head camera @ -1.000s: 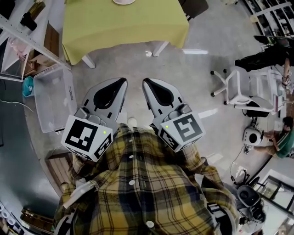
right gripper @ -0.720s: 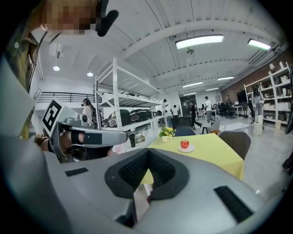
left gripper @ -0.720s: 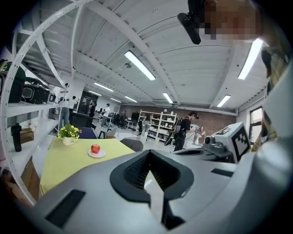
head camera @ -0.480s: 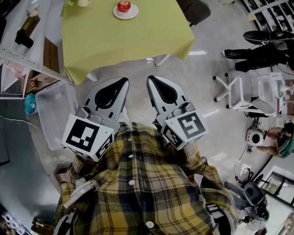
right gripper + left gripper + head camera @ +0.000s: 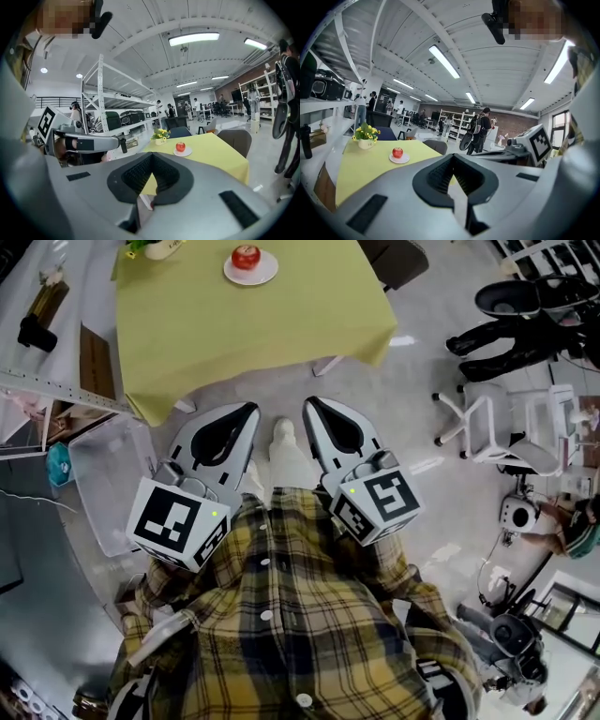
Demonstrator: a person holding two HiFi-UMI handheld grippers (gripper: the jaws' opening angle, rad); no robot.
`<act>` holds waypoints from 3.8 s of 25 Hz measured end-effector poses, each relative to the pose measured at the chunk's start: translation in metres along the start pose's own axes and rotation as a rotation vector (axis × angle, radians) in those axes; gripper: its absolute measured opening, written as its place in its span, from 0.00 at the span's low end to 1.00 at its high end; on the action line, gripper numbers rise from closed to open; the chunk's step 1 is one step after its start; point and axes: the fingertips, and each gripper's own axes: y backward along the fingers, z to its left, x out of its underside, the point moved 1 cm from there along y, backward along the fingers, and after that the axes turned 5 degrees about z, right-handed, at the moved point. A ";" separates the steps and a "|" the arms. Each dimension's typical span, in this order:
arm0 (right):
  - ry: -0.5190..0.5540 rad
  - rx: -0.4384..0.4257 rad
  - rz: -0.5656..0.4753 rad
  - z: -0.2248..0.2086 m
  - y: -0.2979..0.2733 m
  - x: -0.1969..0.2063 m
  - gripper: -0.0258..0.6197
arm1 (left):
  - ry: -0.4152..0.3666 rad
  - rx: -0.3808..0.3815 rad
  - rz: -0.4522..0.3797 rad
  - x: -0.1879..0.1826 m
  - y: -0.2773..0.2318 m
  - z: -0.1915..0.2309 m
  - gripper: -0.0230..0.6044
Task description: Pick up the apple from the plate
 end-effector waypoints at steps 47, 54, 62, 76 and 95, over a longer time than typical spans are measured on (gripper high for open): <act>0.073 -0.245 0.114 -0.175 -0.202 -0.095 0.04 | 0.101 -0.239 -0.035 -0.101 -0.196 0.160 0.05; 0.065 -0.196 0.126 -0.185 -0.258 -0.118 0.04 | 0.111 -0.199 -0.028 -0.119 -0.217 0.223 0.05; 0.057 -0.170 0.175 -0.185 -0.314 -0.132 0.04 | 0.130 -0.179 -0.001 -0.130 -0.224 0.288 0.05; 0.037 -0.118 0.223 -0.182 -0.363 -0.120 0.04 | 0.140 -0.085 0.097 -0.110 -0.240 0.329 0.05; 0.116 -0.249 0.252 -0.202 -0.365 -0.123 0.04 | 0.155 -0.213 0.090 -0.112 -0.252 0.318 0.05</act>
